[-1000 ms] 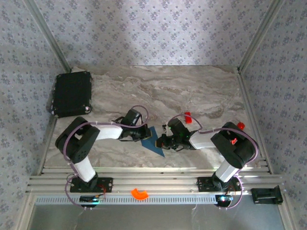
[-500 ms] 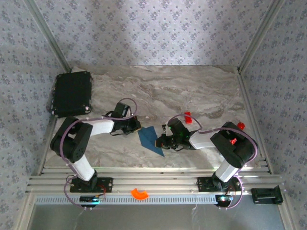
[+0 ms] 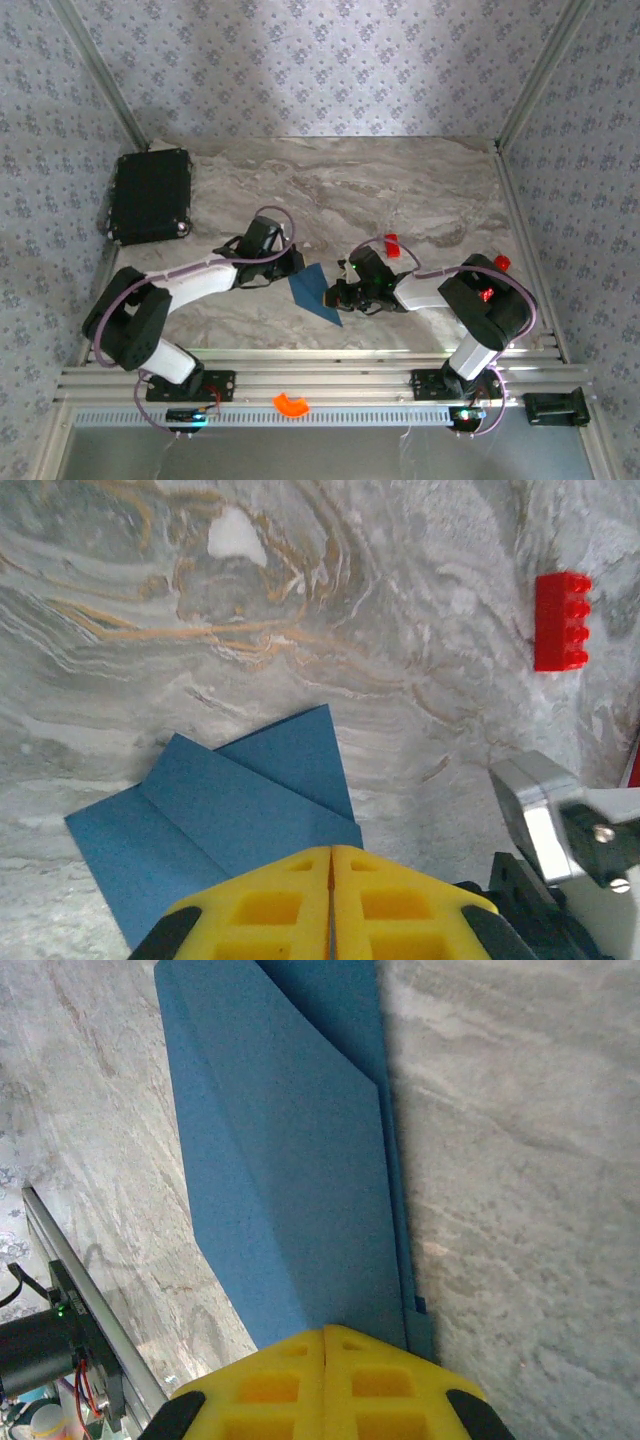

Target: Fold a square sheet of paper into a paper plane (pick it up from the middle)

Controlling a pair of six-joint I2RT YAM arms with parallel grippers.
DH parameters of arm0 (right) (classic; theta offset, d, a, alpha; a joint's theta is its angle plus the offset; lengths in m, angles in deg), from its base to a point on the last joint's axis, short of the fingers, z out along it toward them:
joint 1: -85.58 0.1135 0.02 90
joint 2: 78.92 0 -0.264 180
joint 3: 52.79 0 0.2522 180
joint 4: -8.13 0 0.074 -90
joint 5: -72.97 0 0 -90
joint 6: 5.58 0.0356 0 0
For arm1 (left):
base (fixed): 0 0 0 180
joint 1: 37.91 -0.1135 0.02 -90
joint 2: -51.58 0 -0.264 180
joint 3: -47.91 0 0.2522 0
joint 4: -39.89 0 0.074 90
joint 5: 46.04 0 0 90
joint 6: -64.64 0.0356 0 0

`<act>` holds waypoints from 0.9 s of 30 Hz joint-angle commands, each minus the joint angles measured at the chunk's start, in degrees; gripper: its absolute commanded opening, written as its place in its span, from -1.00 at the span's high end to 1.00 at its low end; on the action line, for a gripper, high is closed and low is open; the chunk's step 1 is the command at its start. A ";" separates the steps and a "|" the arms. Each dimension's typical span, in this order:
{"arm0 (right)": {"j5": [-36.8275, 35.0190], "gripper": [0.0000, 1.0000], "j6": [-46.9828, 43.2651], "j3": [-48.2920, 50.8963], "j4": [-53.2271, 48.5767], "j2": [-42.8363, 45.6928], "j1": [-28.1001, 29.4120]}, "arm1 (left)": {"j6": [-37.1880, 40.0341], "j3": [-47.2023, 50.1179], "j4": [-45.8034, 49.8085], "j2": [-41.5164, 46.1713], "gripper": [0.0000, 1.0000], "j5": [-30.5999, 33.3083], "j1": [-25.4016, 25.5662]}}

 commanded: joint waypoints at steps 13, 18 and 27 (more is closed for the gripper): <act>-3.47 0.78 -0.39 -0.83 -8.81 3.98 1.04 | -0.24 -1.71 -2.55 -12.48 0.89 -2.72 2.28; -7.38 0.54 1.06 0.55 -13.16 12.50 2.08 | -0.09 -0.51 -2.50 -13.19 0.91 -2.76 2.19; -10.60 0.33 9.02 6.04 -17.04 22.44 2.75 | -1.17 -0.28 -2.62 -13.21 0.92 -3.57 1.93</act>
